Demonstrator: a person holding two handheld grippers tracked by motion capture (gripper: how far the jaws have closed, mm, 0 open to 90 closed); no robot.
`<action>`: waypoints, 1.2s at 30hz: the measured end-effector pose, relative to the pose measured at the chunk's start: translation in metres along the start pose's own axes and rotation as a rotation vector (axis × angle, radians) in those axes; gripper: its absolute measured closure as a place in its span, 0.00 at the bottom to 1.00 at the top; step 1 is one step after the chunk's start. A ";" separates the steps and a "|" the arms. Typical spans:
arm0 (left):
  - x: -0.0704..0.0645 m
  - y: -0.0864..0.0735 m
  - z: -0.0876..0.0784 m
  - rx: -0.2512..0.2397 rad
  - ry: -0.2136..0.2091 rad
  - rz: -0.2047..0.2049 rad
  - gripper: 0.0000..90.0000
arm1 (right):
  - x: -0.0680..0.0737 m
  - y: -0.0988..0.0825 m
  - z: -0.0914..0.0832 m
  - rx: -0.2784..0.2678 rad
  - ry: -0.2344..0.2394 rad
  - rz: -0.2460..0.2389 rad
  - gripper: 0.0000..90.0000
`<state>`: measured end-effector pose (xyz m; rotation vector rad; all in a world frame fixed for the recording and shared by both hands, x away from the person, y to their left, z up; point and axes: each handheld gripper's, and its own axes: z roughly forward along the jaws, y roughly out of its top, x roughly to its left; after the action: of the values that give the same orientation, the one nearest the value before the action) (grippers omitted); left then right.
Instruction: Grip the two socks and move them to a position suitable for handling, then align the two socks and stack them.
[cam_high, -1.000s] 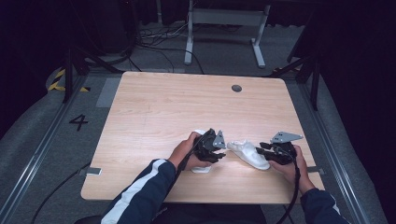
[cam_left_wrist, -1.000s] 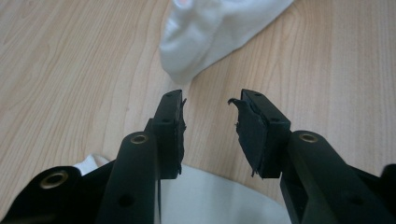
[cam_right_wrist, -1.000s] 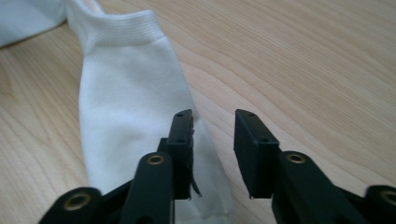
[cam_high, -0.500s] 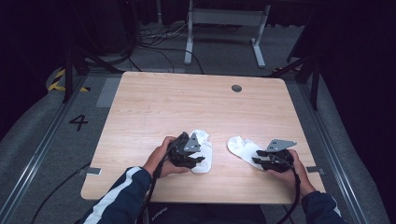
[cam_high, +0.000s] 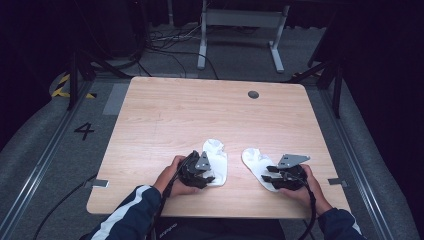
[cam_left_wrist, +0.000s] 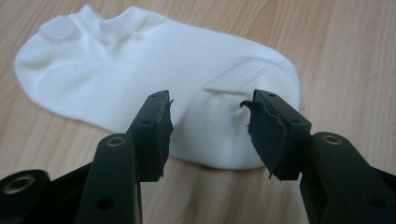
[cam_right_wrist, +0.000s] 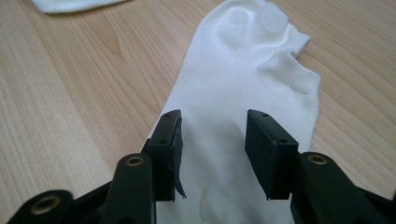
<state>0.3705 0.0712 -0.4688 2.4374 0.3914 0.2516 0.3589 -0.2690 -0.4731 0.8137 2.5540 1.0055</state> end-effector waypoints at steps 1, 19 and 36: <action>0.000 0.001 0.001 -0.002 0.002 0.003 0.54 | 0.000 0.000 -0.001 0.002 -0.002 -0.005 0.63; 0.000 0.012 0.004 -0.048 0.003 -0.005 0.44 | 0.002 -0.002 -0.006 0.011 -0.004 -0.035 0.58; 0.024 0.084 0.028 -0.083 0.022 0.002 0.48 | 0.023 -0.016 -0.042 -0.053 0.039 -0.062 0.69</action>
<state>0.4184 0.0009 -0.4354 2.3557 0.3813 0.2900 0.3154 -0.2877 -0.4552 0.7026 2.5567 1.0747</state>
